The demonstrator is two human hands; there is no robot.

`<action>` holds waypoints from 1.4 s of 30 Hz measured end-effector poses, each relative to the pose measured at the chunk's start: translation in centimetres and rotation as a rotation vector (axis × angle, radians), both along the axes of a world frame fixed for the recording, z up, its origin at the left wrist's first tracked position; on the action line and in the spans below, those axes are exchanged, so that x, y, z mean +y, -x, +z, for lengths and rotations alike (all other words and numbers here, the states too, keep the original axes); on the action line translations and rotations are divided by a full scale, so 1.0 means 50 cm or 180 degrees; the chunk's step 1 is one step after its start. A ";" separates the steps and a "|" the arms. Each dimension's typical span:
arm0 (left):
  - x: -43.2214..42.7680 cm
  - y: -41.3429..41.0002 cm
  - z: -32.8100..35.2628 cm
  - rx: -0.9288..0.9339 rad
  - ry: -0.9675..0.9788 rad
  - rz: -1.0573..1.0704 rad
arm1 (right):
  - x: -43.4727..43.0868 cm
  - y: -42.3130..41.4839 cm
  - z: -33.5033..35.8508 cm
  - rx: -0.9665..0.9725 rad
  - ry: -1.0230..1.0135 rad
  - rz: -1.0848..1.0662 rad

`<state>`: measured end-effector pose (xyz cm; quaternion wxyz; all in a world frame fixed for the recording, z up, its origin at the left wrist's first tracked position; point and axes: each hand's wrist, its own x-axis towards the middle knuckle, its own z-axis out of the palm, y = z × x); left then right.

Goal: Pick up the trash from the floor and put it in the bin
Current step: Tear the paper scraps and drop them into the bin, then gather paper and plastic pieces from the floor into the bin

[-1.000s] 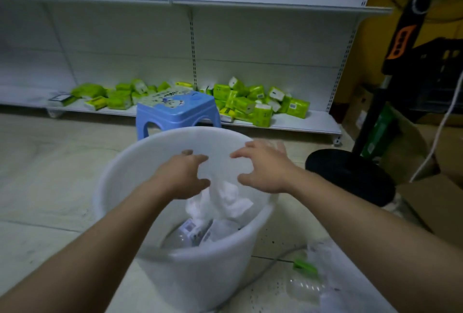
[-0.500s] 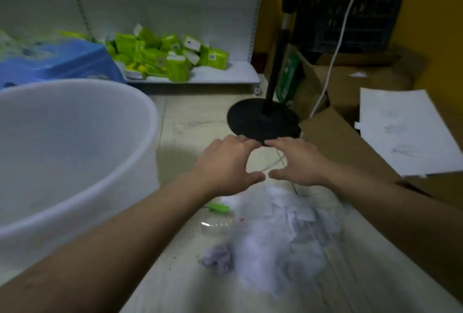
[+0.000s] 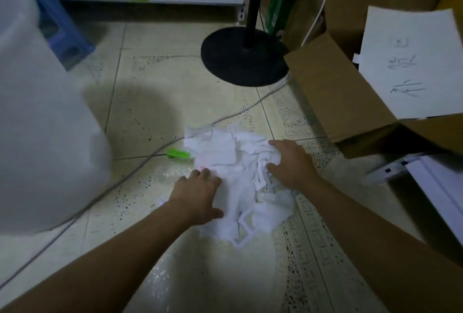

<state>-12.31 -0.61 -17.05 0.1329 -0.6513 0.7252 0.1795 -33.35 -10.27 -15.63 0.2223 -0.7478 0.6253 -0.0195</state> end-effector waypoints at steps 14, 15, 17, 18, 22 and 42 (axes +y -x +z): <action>0.019 0.018 -0.085 0.0472 0.1045 0.0508 | 0.083 -0.044 -0.062 0.0278 0.0762 0.0247; 0.021 0.021 -0.085 0.0742 0.1073 0.0650 | 0.093 -0.046 -0.064 0.0142 0.0439 0.0186; 0.026 0.026 -0.085 0.1300 0.1065 0.0804 | 0.117 -0.052 -0.068 -0.0250 -0.0408 0.0077; 0.029 0.029 -0.083 0.1650 0.1041 0.0872 | 0.129 -0.055 -0.073 -0.0375 -0.0651 0.0113; 0.030 0.036 -0.076 0.2812 0.1091 0.1495 | 0.146 -0.063 -0.078 -0.0926 -0.0968 0.0011; 0.049 0.046 -0.036 0.2692 0.0133 0.1207 | 0.190 0.047 -0.119 0.0591 -0.0349 -0.0031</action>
